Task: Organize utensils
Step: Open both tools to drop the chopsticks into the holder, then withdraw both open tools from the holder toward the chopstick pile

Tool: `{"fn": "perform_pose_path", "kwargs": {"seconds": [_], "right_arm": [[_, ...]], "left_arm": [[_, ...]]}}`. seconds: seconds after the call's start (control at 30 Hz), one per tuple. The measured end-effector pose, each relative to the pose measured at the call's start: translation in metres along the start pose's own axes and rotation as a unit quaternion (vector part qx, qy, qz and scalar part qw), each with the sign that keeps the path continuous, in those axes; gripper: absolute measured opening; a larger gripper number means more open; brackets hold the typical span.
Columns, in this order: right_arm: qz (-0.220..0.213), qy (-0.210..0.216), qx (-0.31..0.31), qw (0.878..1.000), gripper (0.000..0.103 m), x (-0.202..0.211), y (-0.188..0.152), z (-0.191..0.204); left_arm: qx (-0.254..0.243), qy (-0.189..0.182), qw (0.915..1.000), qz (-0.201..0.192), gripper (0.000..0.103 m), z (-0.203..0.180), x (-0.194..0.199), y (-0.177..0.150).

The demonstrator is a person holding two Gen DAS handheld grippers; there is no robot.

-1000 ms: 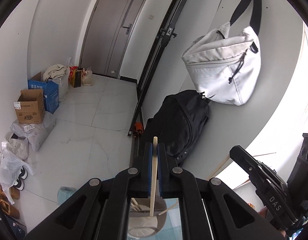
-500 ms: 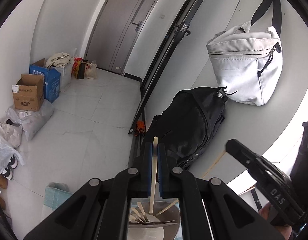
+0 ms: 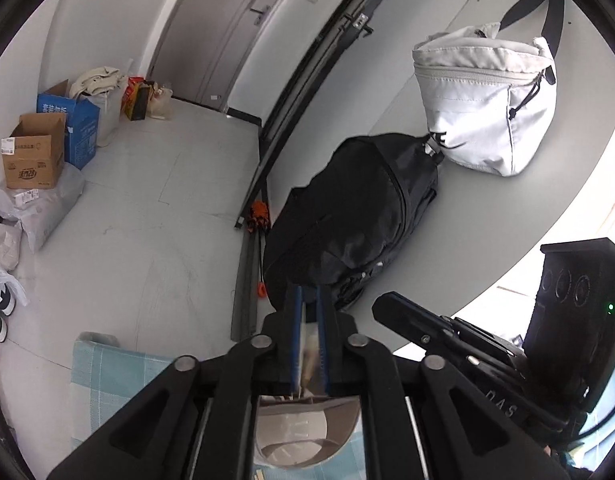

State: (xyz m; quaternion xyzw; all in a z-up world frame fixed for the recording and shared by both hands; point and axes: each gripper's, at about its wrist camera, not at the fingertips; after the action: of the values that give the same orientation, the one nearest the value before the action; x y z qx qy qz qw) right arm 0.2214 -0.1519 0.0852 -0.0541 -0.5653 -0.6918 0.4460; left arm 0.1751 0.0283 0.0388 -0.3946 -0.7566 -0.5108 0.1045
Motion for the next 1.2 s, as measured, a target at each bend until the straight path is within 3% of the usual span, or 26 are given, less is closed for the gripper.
{"fn": "perform_pose_path", "kwargs": {"seconds": [0.1,0.17,0.27,0.4,0.5,0.63,0.77,0.93,1.07,1.2], "right_arm": [[-0.013,0.006,-0.035,0.999,0.017,0.013,-0.004,-0.009],[-0.024,0.005,-0.055,0.998,0.019,0.026,-0.007,-0.014],[-0.038,-0.004,-0.062,0.997,0.03,0.042,-0.011,-0.015],[-0.056,-0.008,-0.064,0.996,0.036,0.064,-0.011,-0.01],[-0.069,-0.007,-0.062,0.996,0.044,0.079,-0.01,-0.004],[-0.085,-0.007,-0.049,0.995,0.046,0.102,-0.012,0.009],[-0.088,-0.011,-0.049,0.995,0.06,0.116,-0.016,0.016],[-0.092,-0.004,-0.05,0.995,0.06,0.133,-0.026,0.023],[-0.094,-0.001,-0.047,0.994,0.068,0.141,-0.04,0.027],[-0.093,0.003,-0.05,0.994,0.073,0.144,-0.062,0.028]], "left_arm": [[0.012,0.011,0.9999,-0.003,0.044,0.005,0.008,-0.002],[0.019,0.03,0.9993,-0.009,0.05,0.007,0.016,-0.004],[0.014,0.043,0.9989,-0.01,0.05,0.003,0.025,-0.005],[0.003,0.061,0.9979,-0.022,0.061,-0.006,0.04,-0.007],[-0.013,0.07,0.9972,-0.025,0.062,-0.015,0.048,-0.008],[-0.027,0.079,0.9962,-0.026,0.063,-0.024,0.059,-0.011],[-0.02,0.086,0.9957,-0.028,0.065,-0.027,0.07,-0.012],[-0.026,0.087,0.9956,-0.021,0.068,-0.033,0.085,-0.021],[-0.03,0.095,0.9947,-0.027,0.079,-0.036,0.094,-0.032],[-0.029,0.102,0.9942,-0.019,0.079,-0.033,0.095,-0.048]]}}
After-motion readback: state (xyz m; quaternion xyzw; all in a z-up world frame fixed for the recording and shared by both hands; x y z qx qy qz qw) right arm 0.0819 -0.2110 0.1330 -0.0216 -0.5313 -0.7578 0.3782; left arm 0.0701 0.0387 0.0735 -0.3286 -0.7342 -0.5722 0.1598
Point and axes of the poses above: each gripper's, at about its wrist camera, not at the fingertips, and x roughly against the way its jaws point, z to its left, y to its top, and after that the axes turned 5 degrees about -x, right-handed
